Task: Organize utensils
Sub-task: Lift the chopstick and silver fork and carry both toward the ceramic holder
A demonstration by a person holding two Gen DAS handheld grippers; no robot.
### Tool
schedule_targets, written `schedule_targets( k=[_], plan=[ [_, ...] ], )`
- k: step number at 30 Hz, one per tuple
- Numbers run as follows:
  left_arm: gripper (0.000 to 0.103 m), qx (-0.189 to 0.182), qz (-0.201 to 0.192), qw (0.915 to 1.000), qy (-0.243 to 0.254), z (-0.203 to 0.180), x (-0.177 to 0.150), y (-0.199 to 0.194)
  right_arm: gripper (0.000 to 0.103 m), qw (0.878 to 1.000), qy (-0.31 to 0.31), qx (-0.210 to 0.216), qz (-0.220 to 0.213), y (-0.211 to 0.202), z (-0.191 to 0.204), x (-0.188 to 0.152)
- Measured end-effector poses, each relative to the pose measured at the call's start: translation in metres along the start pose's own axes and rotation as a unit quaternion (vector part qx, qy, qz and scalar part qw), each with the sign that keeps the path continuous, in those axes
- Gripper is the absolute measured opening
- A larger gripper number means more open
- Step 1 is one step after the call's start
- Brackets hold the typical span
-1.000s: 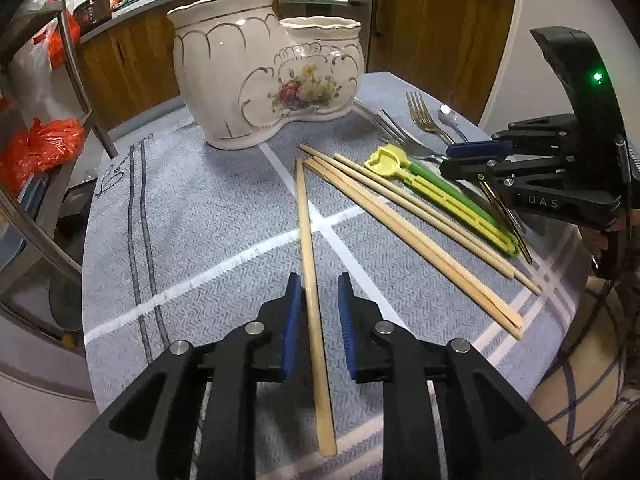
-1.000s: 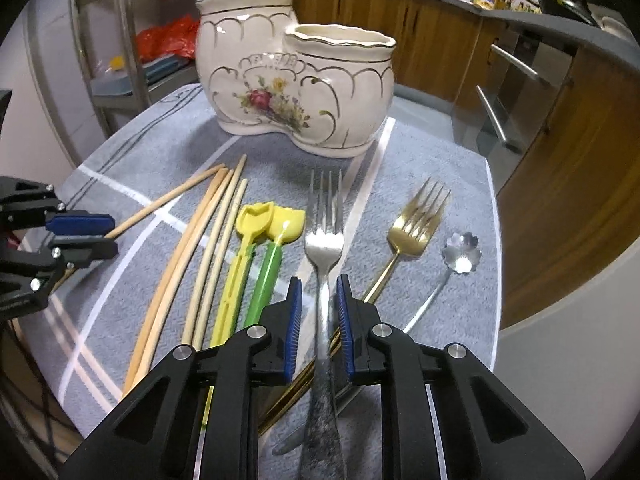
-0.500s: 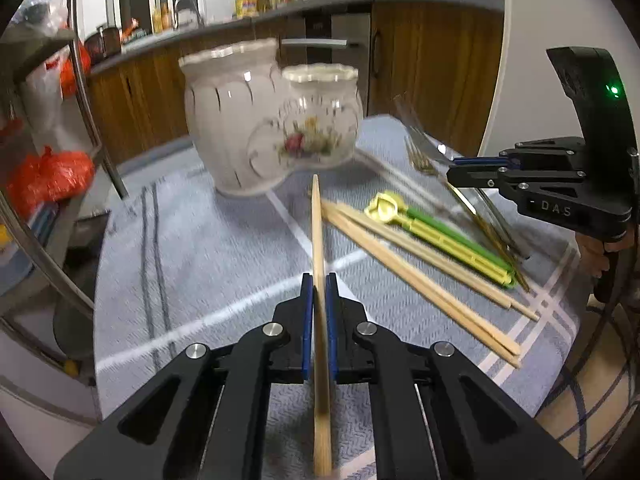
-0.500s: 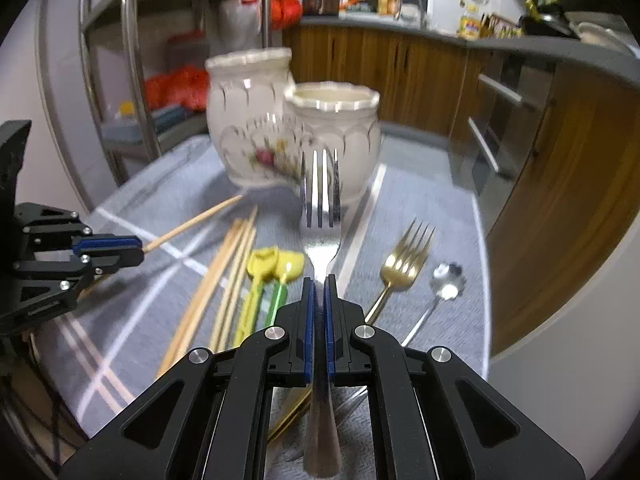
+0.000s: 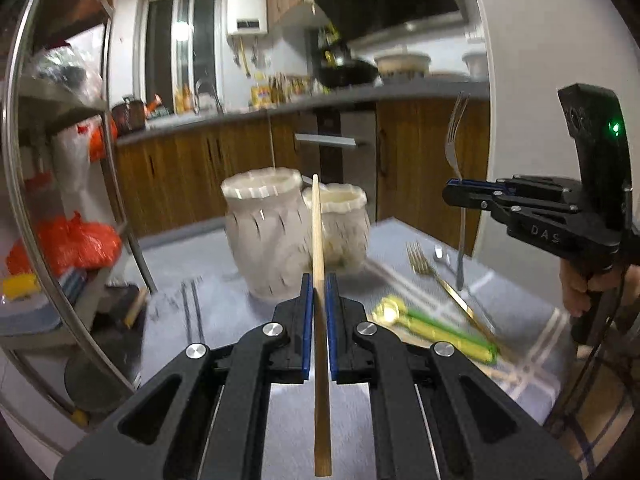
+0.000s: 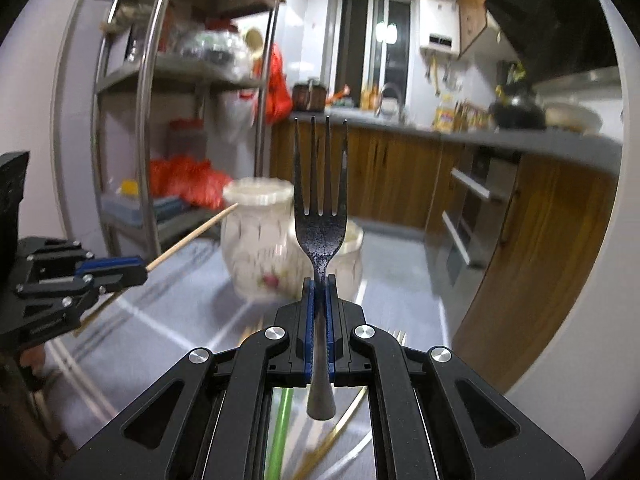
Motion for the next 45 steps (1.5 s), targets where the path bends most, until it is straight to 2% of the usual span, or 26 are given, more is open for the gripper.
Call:
schedule_targets(
  k=[4,11,17,21,25,30,38,41,45],
  plan=[
    [0.006,0.010,-0.039,0.9991,-0.011,0.015,0.032,-0.002,0.006,0.999,0.026,0.003,-0.026,0.009,-0.004,0.028],
    [0.006,0.000,-0.087,0.9950,-0.050,0.042,0.085,0.020,0.006,0.995,0.067,0.022,-0.070,0.040,-0.017,0.071],
    [0.006,-0.014,-0.110,0.9898,-0.089,0.066,0.127,0.066,0.006,0.990,0.103,0.044,-0.089,0.069,-0.031,0.089],
    [0.006,-0.014,-0.105,0.9886,-0.107,0.075,0.139,0.105,0.006,0.989,0.114,0.032,-0.085,0.089,-0.035,0.086],
    [0.006,-0.019,-0.088,0.9870,-0.133,0.085,0.136,0.142,0.006,0.989,0.128,0.027,-0.070,0.106,-0.041,0.077],
    [0.006,-0.008,-0.080,0.9874,-0.136,0.089,0.122,0.163,0.006,0.989,0.136,0.025,-0.045,0.121,-0.042,0.059],
    [0.006,0.003,-0.065,0.9915,-0.112,0.084,0.091,0.148,0.006,0.991,0.131,0.023,0.005,0.139,-0.038,0.039],
    [0.006,0.026,-0.052,0.9937,-0.096,0.081,0.082,0.138,0.006,0.992,0.123,0.022,0.027,0.146,-0.033,0.031],
    [0.006,0.033,-0.036,0.9951,-0.086,0.078,0.076,0.135,0.006,0.991,0.116,0.025,0.058,0.155,-0.028,0.022]
  ],
)
Point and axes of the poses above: each gripper's, at about its wrist camera, not at the fingertips, and y roughly the way its jaws point, z to its left, x to its top, the point moved 5 cm from there along y, roughly the way its jaws point, and after that the axes turned 2 degrees about -z, right-handed, at the moved point
